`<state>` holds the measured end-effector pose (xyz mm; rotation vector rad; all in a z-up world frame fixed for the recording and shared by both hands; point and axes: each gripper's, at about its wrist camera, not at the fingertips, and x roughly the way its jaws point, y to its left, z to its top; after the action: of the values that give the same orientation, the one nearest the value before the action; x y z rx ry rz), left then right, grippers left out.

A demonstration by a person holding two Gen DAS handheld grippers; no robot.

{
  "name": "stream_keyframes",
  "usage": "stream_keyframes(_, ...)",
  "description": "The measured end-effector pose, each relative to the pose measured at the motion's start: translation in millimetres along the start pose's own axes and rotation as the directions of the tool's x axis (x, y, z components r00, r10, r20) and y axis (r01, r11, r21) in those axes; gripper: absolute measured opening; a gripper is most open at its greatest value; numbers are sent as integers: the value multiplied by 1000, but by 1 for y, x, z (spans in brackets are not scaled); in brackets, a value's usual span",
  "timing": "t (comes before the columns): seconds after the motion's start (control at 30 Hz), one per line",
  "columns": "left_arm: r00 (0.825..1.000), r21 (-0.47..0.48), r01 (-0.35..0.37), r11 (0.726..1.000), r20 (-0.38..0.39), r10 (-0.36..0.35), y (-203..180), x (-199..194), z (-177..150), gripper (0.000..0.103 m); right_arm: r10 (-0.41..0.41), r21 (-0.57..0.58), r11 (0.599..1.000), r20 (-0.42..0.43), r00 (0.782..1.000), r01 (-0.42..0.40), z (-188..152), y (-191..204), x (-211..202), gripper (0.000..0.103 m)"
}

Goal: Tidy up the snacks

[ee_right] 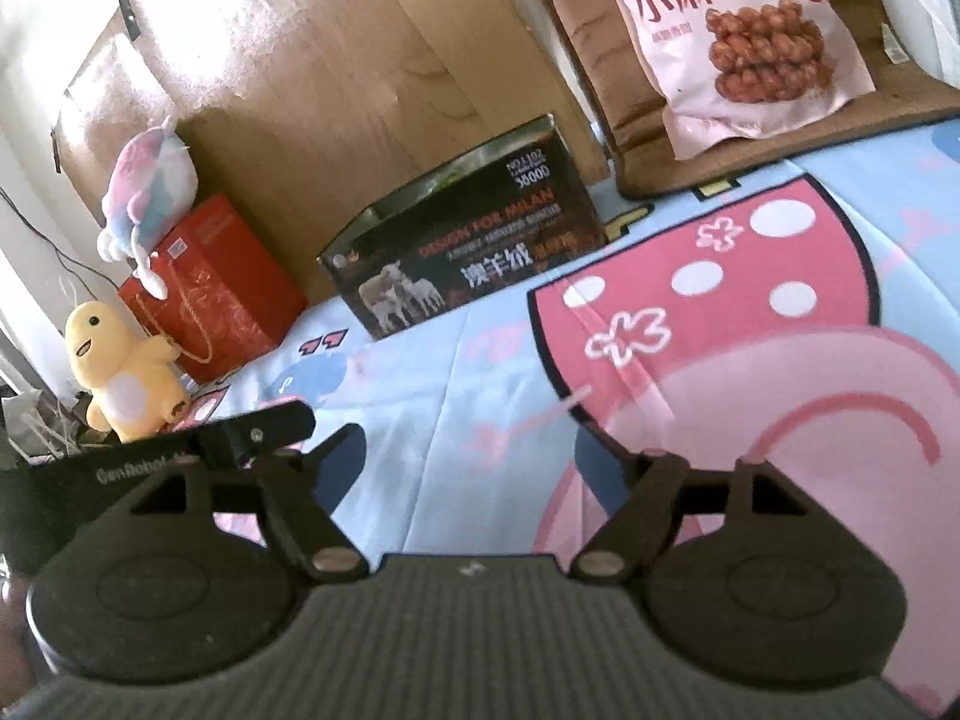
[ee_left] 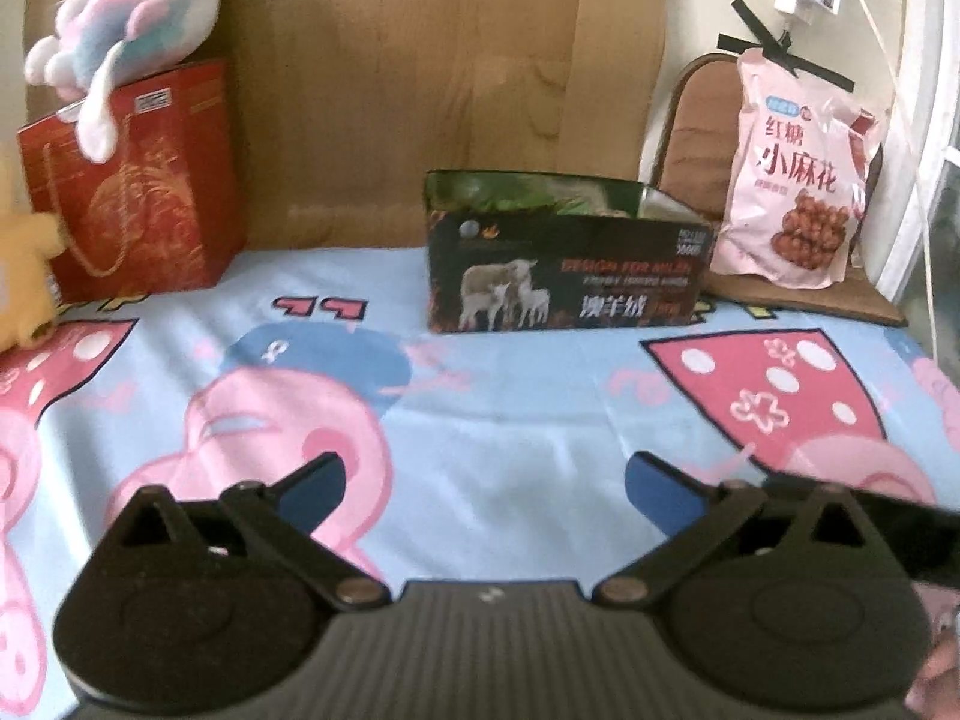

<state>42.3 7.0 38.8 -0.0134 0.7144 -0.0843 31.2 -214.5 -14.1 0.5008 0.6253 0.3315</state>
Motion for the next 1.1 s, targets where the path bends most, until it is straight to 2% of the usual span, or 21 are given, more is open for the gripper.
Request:
stream_keyframes(0.2, 993, 30, -112, 993, 26, 111, -4, -14, -12, 103, 15, -10, 1000, 21, 1000, -15, -6, 10, -18, 85)
stream_keyframes(0.47, 989, 37, -137, 990, 54, 135, -4, -29, -24, 103, 31, -33, 999, 27, 999, -30, -15, 20, -32, 87)
stream_keyframes(0.73, 975, 88, -212, 973, 82, 205, -9, -37, -34, 103, 36, -14, 999, 25, 999, -35, -22, 20, -39, 87)
stream_keyframes(1.1, 963, 117, -266, 957, 74, 259, -11, -31, -43, 103, 39, -3, 999, 21, 999, -39, -25, 18, -41, 88)
